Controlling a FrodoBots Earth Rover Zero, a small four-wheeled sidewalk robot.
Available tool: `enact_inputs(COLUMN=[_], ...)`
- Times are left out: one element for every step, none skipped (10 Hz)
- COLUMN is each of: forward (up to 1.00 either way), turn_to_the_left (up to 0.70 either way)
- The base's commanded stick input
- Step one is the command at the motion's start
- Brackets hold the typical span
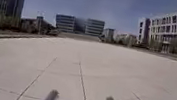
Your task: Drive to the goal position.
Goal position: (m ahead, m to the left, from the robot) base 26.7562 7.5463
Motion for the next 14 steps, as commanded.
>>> enact_inputs(forward=[0.70,0.70,0.70,0.70,0.70,0.70,0.70,0.70,0.70,0.70,0.70,0.70,0.70,0.70], turn_to_the_left=[0.00,0.00,0.00,0.00,0.00,0.00,0.00,0.00,0.00,0.00,0.00,0.00,0.00,0.00])
